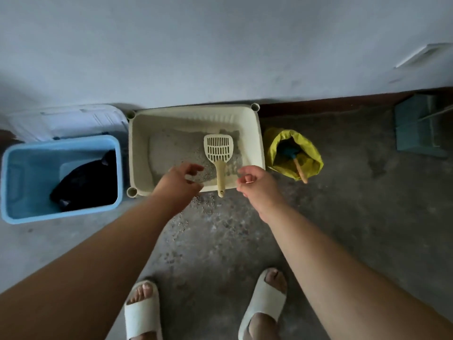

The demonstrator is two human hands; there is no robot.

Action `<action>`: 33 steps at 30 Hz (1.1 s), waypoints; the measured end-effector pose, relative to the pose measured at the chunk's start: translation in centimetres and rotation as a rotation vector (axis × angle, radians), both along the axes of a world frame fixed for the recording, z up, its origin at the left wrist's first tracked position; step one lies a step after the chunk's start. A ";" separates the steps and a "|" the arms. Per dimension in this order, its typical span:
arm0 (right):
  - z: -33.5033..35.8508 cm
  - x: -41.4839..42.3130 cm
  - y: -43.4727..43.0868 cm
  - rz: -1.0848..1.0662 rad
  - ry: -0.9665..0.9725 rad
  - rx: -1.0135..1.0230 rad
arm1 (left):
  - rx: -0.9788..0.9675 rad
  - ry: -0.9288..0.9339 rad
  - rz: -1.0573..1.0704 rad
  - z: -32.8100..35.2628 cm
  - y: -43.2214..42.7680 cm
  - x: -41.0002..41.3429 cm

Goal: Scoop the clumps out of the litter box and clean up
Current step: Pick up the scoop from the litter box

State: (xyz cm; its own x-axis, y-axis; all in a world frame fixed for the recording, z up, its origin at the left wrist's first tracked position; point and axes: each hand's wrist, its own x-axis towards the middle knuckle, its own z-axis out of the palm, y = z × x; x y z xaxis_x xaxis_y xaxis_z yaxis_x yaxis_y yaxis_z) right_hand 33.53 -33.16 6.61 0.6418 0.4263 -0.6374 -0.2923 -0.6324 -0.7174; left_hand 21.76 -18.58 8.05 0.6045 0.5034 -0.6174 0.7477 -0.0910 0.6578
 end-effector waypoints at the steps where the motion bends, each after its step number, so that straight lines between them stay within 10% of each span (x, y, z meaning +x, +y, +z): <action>1: -1.2 0.7 0.1 0.039 -0.020 -0.017 | 0.005 -0.001 0.036 -1.4 -0.1 0.4; 19: -25.2 2.4 6.1 0.523 -0.253 -0.377 | 0.119 0.060 0.039 -24.5 2.1 2.4; 33: -19.6 6.0 8.0 0.748 -0.584 -0.408 | 0.307 0.279 -0.278 -24.6 7.6 -1.4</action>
State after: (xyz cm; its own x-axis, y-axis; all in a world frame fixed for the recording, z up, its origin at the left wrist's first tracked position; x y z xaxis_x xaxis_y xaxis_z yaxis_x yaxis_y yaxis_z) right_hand 39.51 -25.12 -13.00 0.5572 0.6649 -0.4974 0.6005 -0.7364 -0.3117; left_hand 20.39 -10.93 -16.59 0.5745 0.5303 -0.6234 0.8113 -0.4696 0.3481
